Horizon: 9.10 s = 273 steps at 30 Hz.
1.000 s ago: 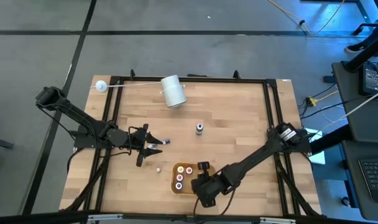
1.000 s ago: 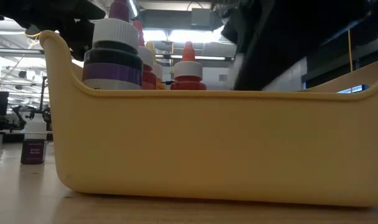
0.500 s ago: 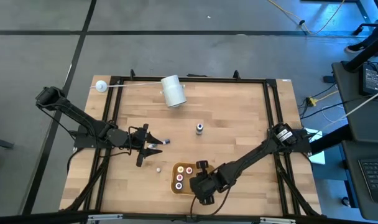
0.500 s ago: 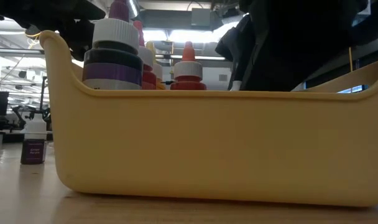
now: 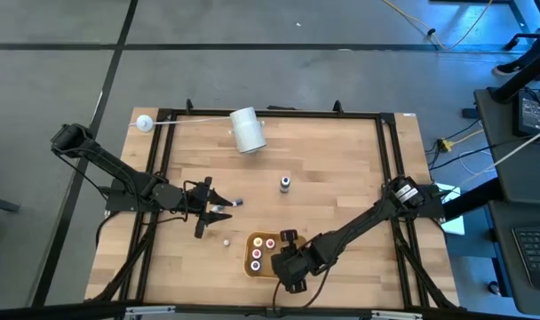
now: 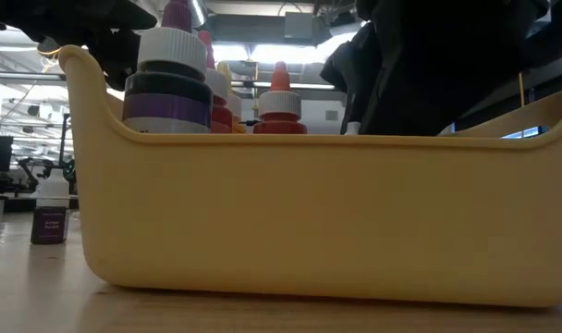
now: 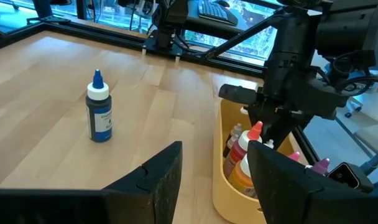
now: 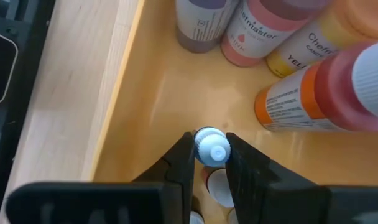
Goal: Pick & Place food coloring
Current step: Put the small green food coloring bottle into the yellow bin, then put the right small blue food coloring bottle into the yellow bin, then put the small blue food coloring bottle into the yellow bin
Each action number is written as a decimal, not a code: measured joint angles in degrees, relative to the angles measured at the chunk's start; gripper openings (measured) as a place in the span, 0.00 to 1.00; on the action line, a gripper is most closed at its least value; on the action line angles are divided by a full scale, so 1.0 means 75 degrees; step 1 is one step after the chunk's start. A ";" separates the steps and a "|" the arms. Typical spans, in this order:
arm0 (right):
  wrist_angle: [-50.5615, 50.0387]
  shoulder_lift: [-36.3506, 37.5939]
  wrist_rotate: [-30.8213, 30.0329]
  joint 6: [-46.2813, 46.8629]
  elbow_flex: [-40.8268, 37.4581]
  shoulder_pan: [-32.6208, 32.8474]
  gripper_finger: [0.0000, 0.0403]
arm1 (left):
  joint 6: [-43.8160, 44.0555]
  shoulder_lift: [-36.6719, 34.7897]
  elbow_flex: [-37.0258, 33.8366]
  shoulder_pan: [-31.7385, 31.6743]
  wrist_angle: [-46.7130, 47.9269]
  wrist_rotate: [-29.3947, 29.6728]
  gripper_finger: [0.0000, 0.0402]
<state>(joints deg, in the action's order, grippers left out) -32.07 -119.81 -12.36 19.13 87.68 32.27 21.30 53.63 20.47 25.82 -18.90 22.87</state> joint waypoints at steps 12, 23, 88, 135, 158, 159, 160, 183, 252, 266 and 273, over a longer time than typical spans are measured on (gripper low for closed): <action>-0.0088 0.0000 0.0000 -0.0015 0.0000 0.0000 0.34 | 0.0000 -0.0001 0.0000 0.0000 0.0000 0.0000 0.44; -0.0174 0.0583 -0.0003 -0.0593 -0.0015 0.0069 0.36 | 0.0182 0.0000 0.0000 -0.0002 -0.0003 -0.0116 0.45; 0.4537 0.7286 -0.1415 -0.0616 -0.8003 -0.0359 0.36 | -0.0152 0.2568 0.0006 -0.1958 0.0200 -0.0221 0.45; 0.4525 0.7283 -0.1408 -0.0617 -0.8003 -0.0391 0.36 | -0.0143 0.4409 0.0009 -0.1958 -0.0312 -0.0514 0.25; 0.4522 0.7283 -0.1408 -0.0620 -0.8003 -0.0391 0.36 | -0.1651 0.2811 0.2417 -0.1734 -0.0067 -0.0690 0.17; 0.4522 0.7283 -0.1408 -0.0620 -0.8003 -0.0391 0.36 | -0.1742 0.2870 0.2726 -0.1647 0.0175 -0.0763 0.17; 0.4524 0.7283 -0.1410 -0.0620 -0.8003 -0.0391 0.36 | -0.1828 0.2990 0.3085 -0.1551 0.0447 -0.0865 0.17; 0.4516 0.7283 -0.1405 -0.0585 -0.8003 -0.0391 0.36 | -0.1221 0.7679 0.8466 0.0743 0.3929 -0.0510 0.17; 0.4633 0.7283 -0.1405 -0.0413 -0.8003 -0.0391 0.36 | -0.0398 0.7499 0.8451 0.1119 0.4497 0.0683 0.33; 0.4580 0.7283 -0.1405 -0.0411 -0.8003 -0.0388 0.36 | -0.1533 0.6093 0.7515 0.0272 0.3622 0.0273 0.33; 0.4560 0.7283 -0.1405 -0.0413 -0.8003 -0.0391 0.36 | -0.2077 0.5149 0.5759 -0.0331 0.1297 -0.1219 0.33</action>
<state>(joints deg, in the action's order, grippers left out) 2.13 -65.19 -22.90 16.03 27.66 29.34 5.72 92.24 63.66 23.34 -9.17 13.73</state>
